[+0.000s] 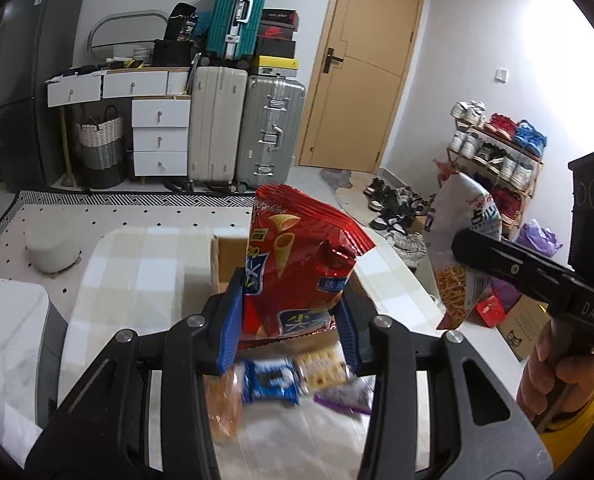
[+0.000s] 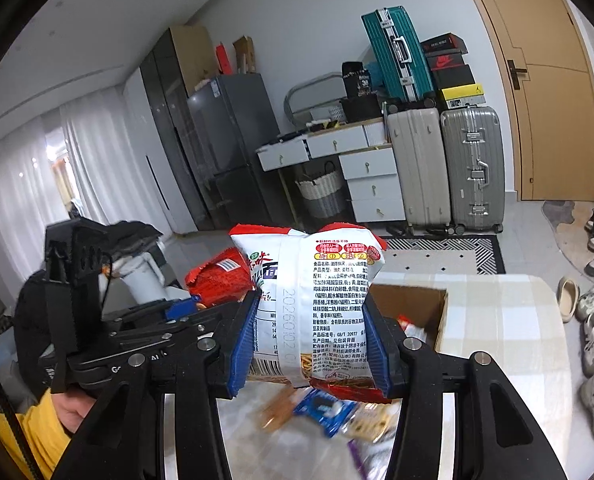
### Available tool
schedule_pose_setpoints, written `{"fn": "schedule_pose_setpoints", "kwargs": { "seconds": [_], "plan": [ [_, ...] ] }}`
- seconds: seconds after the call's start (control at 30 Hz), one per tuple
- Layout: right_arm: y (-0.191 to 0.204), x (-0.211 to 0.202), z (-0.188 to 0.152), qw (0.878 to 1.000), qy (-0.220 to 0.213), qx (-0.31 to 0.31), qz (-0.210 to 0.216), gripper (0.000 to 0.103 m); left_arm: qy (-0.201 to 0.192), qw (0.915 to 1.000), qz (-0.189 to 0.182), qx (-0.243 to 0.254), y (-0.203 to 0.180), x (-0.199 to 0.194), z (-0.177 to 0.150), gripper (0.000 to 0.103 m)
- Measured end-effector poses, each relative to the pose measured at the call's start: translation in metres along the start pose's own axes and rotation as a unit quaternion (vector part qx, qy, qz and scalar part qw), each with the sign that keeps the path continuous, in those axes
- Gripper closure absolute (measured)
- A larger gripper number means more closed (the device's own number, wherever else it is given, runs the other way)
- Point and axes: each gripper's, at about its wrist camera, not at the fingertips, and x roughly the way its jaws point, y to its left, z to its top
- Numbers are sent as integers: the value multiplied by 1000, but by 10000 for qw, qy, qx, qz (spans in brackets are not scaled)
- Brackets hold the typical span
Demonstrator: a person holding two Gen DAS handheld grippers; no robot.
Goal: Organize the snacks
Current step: 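Lift both held bags and carry them over the cardboard box, then open both tools to drop the bags into the box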
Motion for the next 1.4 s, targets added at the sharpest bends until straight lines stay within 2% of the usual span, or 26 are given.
{"fn": "schedule_pose_setpoints", "kwargs": {
  "seconds": [0.17,0.3,0.53,0.8,1.13,1.4],
  "plan": [
    [-18,44,29,9996,264,96,-65,54,139,9999,80,-31,5,40,28,65],
    [-33,75,41,9987,442,134,-195,54,346,9992,162,-98,9,93,47,65],
    [-66,125,41,9960,764,268,-373,54,748,9965,364,13,10,170,52,65],
    [-98,168,20,9913,1153,469,-419,54,1160,9929,248,13,20,247,53,65],
    [-113,194,-2,9867,1467,498,-500,54,1492,9883,315,-3,34,307,44,65],
    [-118,197,-7,9847,1561,526,-575,54,1522,9878,274,-171,44,319,38,62]
  ]
}}
